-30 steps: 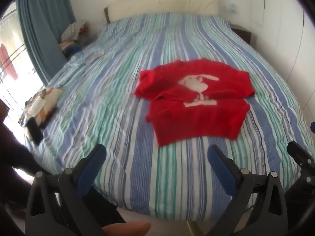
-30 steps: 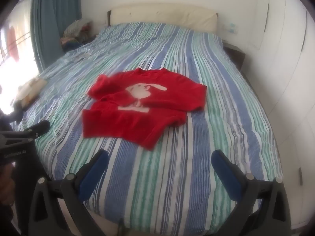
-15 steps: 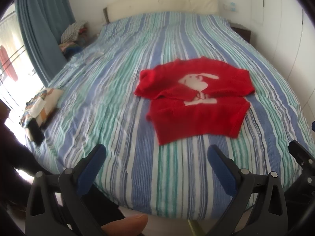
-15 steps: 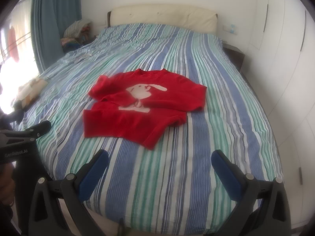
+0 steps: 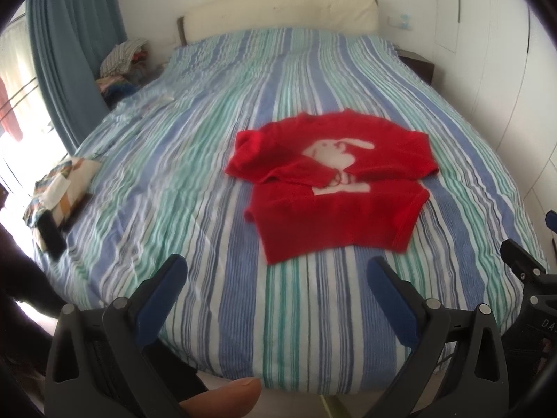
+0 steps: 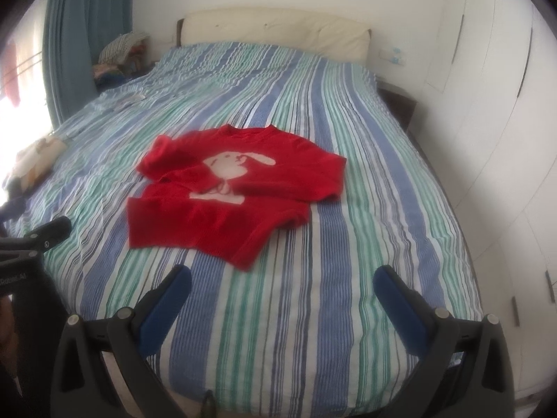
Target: Fold small clothes
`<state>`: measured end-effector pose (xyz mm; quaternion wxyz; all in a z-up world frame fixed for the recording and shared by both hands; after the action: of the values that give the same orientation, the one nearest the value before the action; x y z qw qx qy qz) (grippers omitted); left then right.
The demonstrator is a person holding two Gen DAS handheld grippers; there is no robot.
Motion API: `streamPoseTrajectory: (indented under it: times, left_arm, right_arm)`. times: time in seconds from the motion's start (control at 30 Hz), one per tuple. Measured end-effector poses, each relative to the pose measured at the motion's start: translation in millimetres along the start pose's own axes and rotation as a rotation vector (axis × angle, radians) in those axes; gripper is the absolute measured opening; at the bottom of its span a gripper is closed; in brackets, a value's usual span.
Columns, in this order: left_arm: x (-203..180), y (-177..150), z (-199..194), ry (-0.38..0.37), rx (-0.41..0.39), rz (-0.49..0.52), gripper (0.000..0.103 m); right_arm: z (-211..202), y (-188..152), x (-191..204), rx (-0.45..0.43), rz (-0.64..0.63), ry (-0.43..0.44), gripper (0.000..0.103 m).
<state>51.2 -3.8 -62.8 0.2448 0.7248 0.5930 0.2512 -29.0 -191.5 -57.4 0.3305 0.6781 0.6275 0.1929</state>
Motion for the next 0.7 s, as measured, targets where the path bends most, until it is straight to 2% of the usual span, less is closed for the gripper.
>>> streamPoseTrajectory:
  times: [0.13,0.27,0.7]
  left_arm:
    - [-7.8,-1.7,2.0,-0.008,-0.008,0.045,0.103]
    - [-10.1,-3.6,4.4,-0.031,0.006,0.039,0.103]
    - [-5.6,-4.6,14.5,-0.02,0.038,0.023,0.103]
  right_arm:
    - [1.9,1.7,-3.7,0.006,-0.001,-0.017,0.103]
    - [3.9,1.6,-6.7,0.011,0.002,-0.029,0.103]
    - [9.8,1.2,-6.0,0.029,0.006,-0.03,0.103]
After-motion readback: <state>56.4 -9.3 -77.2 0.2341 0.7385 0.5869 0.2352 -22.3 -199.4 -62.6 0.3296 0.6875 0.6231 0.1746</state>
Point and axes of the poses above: each gripper's, at about its wrist camera, not at the fingertips, and z roughly the way its jaws point, x to its left, y to its top, the point moved 8 cm from there along z, roughly the way its jaws point, and after that the axes turned 3 degrees about -z, right-handed, at the moved point
